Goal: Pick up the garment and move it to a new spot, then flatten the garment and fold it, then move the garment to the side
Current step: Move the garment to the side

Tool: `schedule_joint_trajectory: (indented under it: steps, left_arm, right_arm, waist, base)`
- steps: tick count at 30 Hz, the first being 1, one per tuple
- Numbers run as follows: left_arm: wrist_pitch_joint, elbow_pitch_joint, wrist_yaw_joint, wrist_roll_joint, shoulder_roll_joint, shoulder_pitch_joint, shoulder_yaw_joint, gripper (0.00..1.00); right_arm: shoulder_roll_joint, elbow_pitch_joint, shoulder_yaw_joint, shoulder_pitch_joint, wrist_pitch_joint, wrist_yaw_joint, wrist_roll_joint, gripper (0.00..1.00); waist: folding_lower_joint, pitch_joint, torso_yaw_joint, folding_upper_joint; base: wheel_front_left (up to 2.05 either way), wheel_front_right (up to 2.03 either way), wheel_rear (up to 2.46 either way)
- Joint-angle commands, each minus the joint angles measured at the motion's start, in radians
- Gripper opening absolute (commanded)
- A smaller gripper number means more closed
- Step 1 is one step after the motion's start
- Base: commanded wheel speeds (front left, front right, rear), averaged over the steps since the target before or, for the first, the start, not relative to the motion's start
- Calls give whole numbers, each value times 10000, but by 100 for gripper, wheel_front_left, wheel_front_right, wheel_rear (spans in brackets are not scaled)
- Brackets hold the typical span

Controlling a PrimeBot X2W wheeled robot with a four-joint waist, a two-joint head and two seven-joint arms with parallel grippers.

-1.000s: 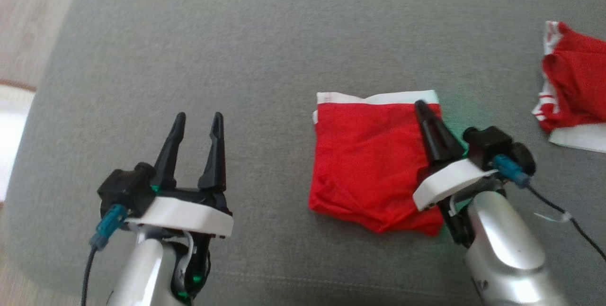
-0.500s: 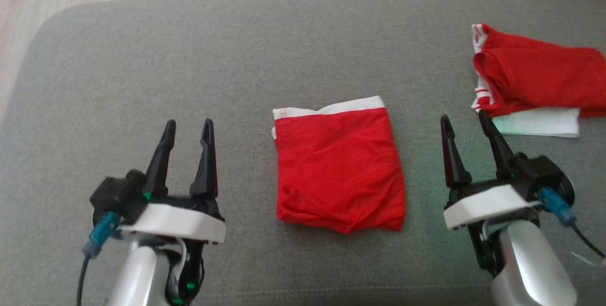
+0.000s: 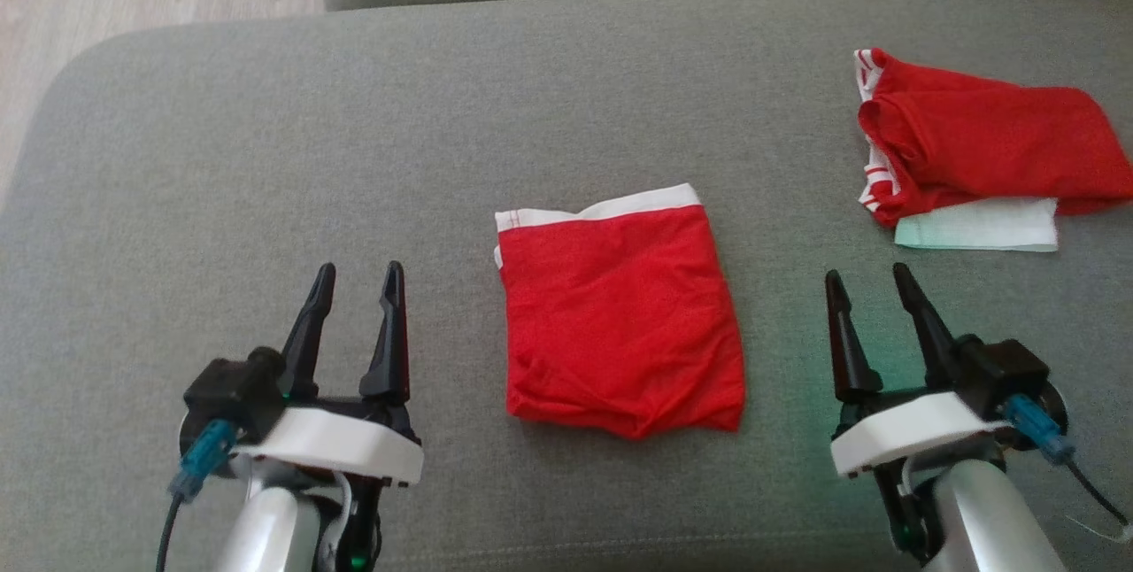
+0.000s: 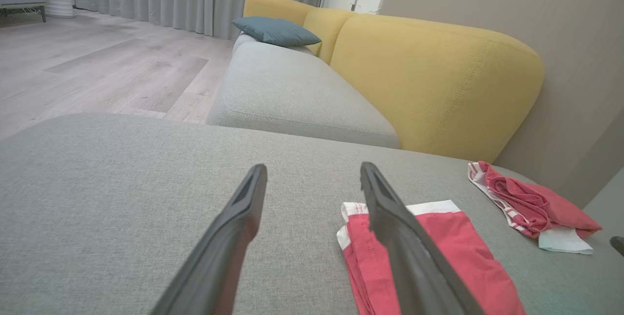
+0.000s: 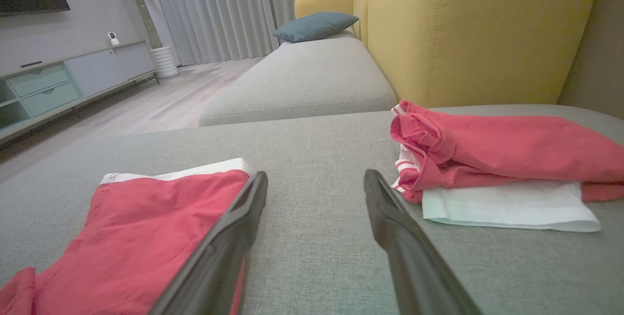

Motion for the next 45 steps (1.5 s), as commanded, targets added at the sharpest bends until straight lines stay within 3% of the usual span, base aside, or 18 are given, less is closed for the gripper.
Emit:
schedule_joint_trajectory:
  steps: [1,18,27,28,29,37,45]
  left_arm:
    - [-122,-312,-81,110,64,-367,325,100]
    - [-122,-232,-51,-25,64,-911,-173,100]
    - [-122,-209,-22,-10,64,-1029,-198,100]
    - [-122,-209,-21,-3,64,-1036,-194,100]
    - [-122,-209,-22,4,64,-1043,-183,100]
    - [-122,-190,-17,86,64,-1094,14,100]
    - [-122,-200,-33,121,64,-934,111,100]
  right_arm:
    - [-5,-269,342,-332,64,-7,35,100]
    - [-5,791,1774,-1171,2077,-7,1494,100]
    - [-5,1884,1990,-1763,2435,-7,991,100]
    - [-5,1979,2046,-1813,2482,-7,992,82]
    - [-5,2051,2092,-1862,2499,-7,1004,2]
    - [-177,2340,2100,-2268,2045,-7,269,0]
    - [-1636,1856,2536,-2985,1558,-7,-1085,0]
  waist:
    - [0,88,84,-1]
    - [0,1143,1218,-1]
    - [0,1460,1586,-1]
    - [0,1478,1594,-1]
    - [0,1493,1593,-1]
    - [0,1366,1357,-1]
    - [0,1024,836,-1]
  base:
    - [0,0,0]
    - [0,0,0]
    - [0,0,0]
    - [0,0,0]
    - [0,0,0]
    - [0,0,0]
    - [0,0,0]
